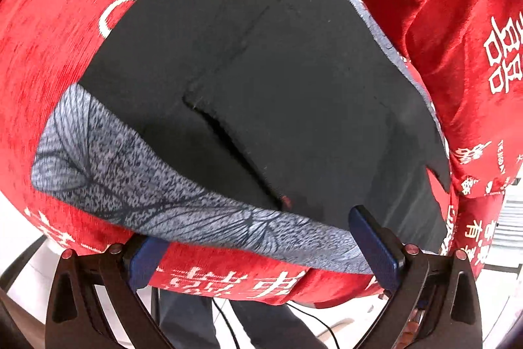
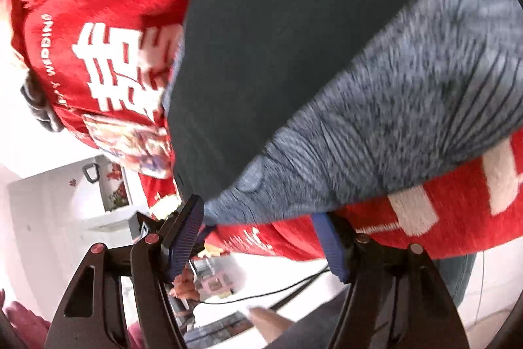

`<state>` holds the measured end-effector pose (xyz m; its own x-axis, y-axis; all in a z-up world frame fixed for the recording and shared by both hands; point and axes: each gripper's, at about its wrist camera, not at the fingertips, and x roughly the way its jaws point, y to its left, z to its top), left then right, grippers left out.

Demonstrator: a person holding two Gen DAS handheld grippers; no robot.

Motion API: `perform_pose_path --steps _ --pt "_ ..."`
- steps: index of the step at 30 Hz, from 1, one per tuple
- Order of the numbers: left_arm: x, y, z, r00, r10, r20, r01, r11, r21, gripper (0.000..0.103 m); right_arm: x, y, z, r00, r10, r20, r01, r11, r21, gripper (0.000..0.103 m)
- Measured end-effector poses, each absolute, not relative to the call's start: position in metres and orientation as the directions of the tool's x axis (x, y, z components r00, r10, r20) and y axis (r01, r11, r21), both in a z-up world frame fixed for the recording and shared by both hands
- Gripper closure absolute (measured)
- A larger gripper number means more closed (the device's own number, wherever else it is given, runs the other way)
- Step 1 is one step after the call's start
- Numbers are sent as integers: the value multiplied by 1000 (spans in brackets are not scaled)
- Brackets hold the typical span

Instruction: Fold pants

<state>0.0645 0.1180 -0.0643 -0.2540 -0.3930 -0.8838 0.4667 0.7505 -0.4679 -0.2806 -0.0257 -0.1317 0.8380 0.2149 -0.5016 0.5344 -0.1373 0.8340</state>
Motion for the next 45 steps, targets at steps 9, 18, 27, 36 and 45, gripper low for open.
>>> perform_pose_path --steps 9,18,27,36,45 --pt "71 133 -61 -193 -303 -933 415 837 -357 79 -285 -43 -136 823 211 -528 567 -239 788 93" --pt "90 89 10 -117 -362 -925 434 819 -376 82 -241 -124 -47 764 289 -577 588 59 807 95" --pt "156 -42 8 57 -402 -914 551 776 -307 81 -144 -258 -32 719 332 -610 568 223 792 96" --pt "202 -101 8 237 -328 -915 537 829 -158 23 -77 -317 -111 601 318 -733 699 237 675 91" --pt "121 -98 6 115 -246 -962 747 660 -80 23 -86 -310 -59 678 306 -668 622 246 744 48"
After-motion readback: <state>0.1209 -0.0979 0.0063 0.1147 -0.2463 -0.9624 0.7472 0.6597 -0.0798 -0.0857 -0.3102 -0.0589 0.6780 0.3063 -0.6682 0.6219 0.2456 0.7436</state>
